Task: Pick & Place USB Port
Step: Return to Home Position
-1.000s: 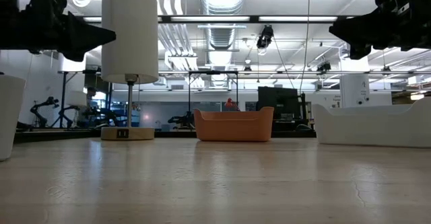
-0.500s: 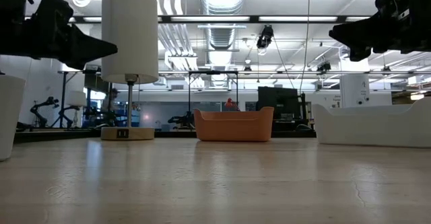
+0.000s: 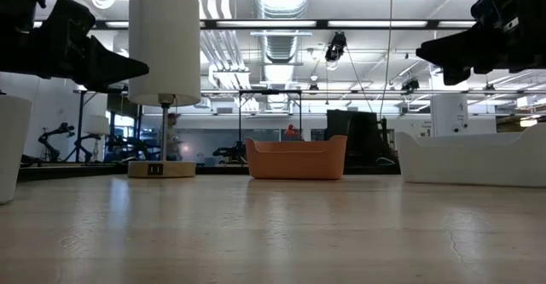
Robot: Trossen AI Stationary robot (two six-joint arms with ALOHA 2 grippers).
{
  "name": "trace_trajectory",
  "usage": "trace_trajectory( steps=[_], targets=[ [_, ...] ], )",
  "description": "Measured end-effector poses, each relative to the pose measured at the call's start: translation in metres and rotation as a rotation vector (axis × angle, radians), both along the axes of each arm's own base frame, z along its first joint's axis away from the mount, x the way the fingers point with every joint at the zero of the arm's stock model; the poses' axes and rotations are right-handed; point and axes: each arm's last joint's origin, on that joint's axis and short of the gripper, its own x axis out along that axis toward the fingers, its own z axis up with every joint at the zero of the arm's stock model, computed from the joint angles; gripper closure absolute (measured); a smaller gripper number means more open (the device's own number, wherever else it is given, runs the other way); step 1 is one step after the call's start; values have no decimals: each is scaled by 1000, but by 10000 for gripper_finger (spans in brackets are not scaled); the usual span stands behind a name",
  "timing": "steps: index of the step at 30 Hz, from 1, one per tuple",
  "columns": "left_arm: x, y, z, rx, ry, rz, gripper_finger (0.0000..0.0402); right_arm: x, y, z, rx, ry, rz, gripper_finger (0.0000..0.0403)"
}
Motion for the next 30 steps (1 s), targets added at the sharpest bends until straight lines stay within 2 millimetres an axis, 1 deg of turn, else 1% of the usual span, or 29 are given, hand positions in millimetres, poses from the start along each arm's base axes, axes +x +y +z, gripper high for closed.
trace_trajectory(
  steps=[10, 15, 30],
  targets=[
    [0, 0, -1, 1, 5, 5, 348, 0, 0, -7, 11, 71, -3, 335],
    [0, 0, -1, 0, 6, 6, 348, 0, 0, -11, 21, 109, -3, 328],
    [0, 0, -1, -3, 6, 6, 348, 0, 0, -11, 22, 110, -3, 309]
  ],
)
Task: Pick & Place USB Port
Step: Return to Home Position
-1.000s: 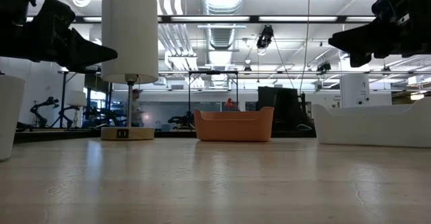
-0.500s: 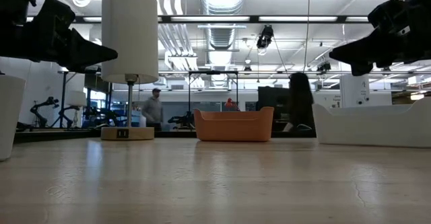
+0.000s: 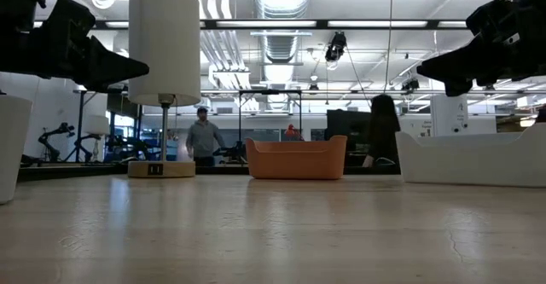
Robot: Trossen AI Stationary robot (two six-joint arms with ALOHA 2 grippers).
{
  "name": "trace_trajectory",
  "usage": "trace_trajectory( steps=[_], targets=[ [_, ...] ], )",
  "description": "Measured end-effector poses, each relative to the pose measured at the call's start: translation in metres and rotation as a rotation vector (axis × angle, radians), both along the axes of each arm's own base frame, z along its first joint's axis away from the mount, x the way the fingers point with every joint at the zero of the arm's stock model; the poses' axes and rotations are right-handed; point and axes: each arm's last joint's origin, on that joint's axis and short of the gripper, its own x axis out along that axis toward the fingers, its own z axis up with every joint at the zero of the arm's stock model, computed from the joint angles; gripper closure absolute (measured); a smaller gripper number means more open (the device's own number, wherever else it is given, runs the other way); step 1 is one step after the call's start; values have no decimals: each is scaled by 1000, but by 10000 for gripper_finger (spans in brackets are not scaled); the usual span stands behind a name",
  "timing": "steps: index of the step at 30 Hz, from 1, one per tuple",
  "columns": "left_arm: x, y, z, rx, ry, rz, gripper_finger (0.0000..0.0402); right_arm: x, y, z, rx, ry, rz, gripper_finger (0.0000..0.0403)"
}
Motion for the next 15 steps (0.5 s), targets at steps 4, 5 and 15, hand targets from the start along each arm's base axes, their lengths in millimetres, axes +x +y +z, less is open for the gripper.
trace_trajectory(
  steps=[4, 5, 15],
  targets=[
    [0, 0, 1, 0, -2, 0, 348, 0, 0, 0, 0, 0, 0, 314],
    [0, 0, 1, 0, -2, 0, 348, 0, 0, 0, -1, 0, 0, 316],
    [0, 0, 2, 0, -10, 0, 348, 0, 0, 0, -1, -1, 0, 335]
  ],
)
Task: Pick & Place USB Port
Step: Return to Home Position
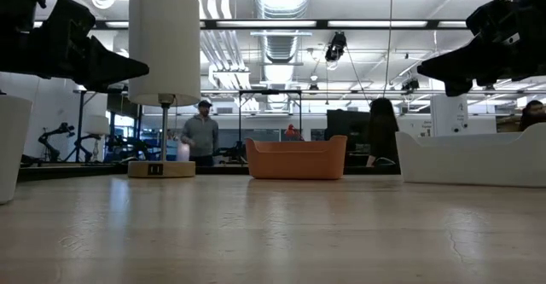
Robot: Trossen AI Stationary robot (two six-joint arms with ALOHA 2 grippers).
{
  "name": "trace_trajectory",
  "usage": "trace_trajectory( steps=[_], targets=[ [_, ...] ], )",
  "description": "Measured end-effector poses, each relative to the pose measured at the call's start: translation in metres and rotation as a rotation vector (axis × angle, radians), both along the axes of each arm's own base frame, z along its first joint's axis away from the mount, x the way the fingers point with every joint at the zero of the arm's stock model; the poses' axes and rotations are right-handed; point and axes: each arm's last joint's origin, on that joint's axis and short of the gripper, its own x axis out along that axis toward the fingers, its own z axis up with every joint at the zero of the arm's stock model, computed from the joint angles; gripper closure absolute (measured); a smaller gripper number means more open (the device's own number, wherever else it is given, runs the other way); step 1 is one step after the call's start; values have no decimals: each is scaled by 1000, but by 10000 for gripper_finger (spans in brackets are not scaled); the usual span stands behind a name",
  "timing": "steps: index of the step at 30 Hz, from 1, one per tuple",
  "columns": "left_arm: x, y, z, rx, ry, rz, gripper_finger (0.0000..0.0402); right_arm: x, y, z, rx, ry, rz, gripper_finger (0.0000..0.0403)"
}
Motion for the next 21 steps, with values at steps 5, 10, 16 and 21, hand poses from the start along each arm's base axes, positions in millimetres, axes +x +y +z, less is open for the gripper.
trace_trajectory(
  steps=[5, 10, 16, 21],
  targets=[
    [0, 0, 0, 0, 0, 0, 348, 0, 0, 0, 0, 0, 0, 330],
    [0, 0, 0, 0, -1, 0, 348, 0, 0, 0, 0, 0, 0, 321],
    [0, 0, 0, 0, -1, 1, 348, 0, 0, 0, 1, -1, 0, 313],
    [0, 0, 0, 0, -1, 1, 348, 0, 0, 0, 1, -1, 0, 313]
  ],
)
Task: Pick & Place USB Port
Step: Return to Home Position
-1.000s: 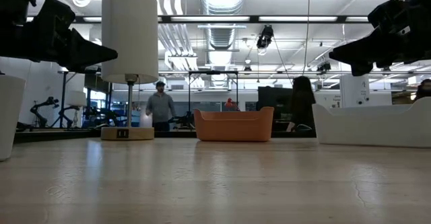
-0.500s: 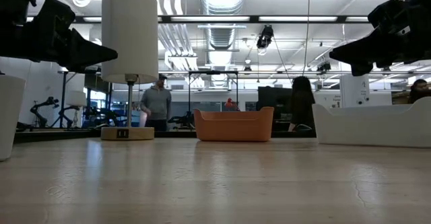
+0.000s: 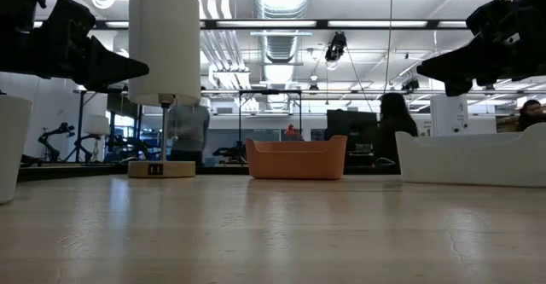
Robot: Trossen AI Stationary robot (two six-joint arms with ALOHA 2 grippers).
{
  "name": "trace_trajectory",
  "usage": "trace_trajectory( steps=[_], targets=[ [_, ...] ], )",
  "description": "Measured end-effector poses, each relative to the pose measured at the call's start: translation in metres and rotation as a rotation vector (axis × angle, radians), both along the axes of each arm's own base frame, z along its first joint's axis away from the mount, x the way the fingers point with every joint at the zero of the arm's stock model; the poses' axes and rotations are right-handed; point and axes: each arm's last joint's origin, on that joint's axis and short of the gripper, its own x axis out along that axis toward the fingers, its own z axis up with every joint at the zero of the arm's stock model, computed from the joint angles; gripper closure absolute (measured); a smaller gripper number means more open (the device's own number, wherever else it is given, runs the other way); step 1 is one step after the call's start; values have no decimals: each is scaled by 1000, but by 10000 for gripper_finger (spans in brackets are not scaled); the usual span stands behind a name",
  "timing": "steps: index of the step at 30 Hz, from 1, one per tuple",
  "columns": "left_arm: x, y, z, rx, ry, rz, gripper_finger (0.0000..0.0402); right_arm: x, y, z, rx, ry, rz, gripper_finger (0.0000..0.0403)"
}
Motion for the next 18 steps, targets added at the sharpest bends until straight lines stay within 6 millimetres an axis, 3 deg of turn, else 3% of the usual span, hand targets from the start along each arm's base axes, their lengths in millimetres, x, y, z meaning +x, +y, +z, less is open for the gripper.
trace_trajectory(
  steps=[18],
  targets=[
    [0, 0, 0, 0, -1, 0, 348, 0, 0, 0, 0, 0, 0, 328]
  ],
)
